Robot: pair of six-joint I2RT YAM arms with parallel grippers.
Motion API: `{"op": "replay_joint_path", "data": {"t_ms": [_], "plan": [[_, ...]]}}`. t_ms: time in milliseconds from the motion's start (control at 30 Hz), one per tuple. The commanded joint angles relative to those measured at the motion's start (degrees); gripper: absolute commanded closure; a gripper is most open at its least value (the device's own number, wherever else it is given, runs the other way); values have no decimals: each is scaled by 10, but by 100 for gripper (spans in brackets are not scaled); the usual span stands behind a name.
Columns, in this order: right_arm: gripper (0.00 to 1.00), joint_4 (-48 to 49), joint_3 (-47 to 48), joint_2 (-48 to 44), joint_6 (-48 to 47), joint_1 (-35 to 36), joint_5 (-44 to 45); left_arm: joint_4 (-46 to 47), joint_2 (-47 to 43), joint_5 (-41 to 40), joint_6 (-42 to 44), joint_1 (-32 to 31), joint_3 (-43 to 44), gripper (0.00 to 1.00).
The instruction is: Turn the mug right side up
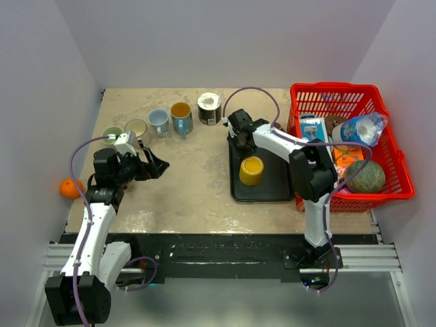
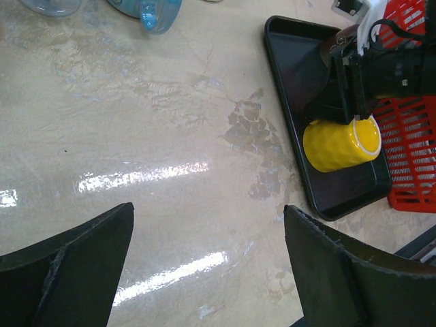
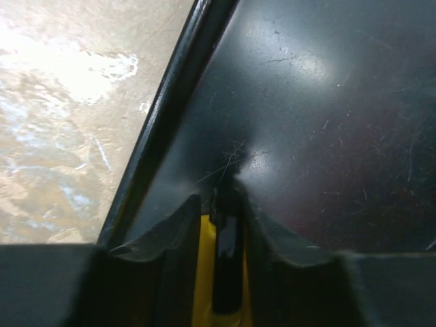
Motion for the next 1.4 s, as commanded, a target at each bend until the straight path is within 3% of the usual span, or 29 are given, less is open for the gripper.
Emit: {"op": "replay_joint_path", "data": {"t_ms": [0, 100, 367, 667, 833, 1067, 1167, 1367], "plan": [[79, -29, 38, 11, -16, 4, 25, 10, -7, -1, 6, 2, 4, 5], [100, -32, 41, 11, -16, 5, 25, 11, -5, -1, 5, 2, 4, 5], [100, -4, 24, -34, -16, 4, -8, 11, -3, 0, 6, 2, 5, 5], [100, 62, -30, -157, 14, 3, -83, 19, -9, 18, -2, 2, -2, 5], [100, 112, -65, -240, 57, 4, -160, 48, -16, 67, -17, 2, -10, 4], [100, 281, -150, -343, 169, 3, -301, 164, -49, 178, -109, -6, -38, 4], [100, 350, -177, -365, 231, 5, -347, 225, -70, 186, -152, -29, -46, 4], [100, 509, -237, -415, 354, 7, -379, 321, -81, 131, -213, -141, -60, 3]]}}
